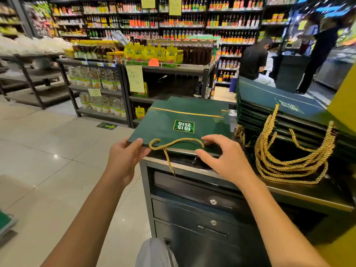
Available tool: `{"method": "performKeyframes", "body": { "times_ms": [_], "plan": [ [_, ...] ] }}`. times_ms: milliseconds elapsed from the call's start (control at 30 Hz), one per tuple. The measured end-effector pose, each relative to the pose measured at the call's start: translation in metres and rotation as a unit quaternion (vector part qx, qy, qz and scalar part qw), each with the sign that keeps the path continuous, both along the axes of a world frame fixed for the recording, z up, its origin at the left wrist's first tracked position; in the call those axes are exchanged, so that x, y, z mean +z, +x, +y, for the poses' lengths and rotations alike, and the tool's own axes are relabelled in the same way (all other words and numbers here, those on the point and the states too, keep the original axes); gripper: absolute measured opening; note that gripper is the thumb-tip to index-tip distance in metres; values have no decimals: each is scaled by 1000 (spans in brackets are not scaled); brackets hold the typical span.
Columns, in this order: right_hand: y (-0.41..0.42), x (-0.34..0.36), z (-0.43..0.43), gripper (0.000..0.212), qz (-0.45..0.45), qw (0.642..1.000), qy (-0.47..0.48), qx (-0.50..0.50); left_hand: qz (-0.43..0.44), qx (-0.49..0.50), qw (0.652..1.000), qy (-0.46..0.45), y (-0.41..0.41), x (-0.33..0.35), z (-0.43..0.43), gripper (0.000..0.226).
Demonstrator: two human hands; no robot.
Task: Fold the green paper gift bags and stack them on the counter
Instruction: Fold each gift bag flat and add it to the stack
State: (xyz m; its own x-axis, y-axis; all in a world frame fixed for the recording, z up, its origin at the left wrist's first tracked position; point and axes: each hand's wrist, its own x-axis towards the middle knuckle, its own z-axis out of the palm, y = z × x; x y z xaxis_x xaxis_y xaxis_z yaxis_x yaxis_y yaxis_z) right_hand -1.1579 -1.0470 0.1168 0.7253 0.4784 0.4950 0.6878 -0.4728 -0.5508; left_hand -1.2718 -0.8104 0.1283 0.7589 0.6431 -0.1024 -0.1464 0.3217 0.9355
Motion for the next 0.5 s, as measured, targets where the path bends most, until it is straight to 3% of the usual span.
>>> {"method": "performKeyframes", "body": {
  "times_ms": [167,267,433,500],
  "plan": [
    [-12,16,21,75,-76,986,-147,-17,-51,-24,998,-25,-6,10,-7,29],
    [-18,24,41,73,-121,972,-203,-8,-76,-37,996,-17,-9,17,-16,34],
    [-24,32,57,73,-178,964,-188,-52,-127,-58,989,48,-11,23,-22,31],
    [-27,39,54,75,-183,968,-156,-64,-136,-74,984,85,-10,23,-21,42]
  ]
}}
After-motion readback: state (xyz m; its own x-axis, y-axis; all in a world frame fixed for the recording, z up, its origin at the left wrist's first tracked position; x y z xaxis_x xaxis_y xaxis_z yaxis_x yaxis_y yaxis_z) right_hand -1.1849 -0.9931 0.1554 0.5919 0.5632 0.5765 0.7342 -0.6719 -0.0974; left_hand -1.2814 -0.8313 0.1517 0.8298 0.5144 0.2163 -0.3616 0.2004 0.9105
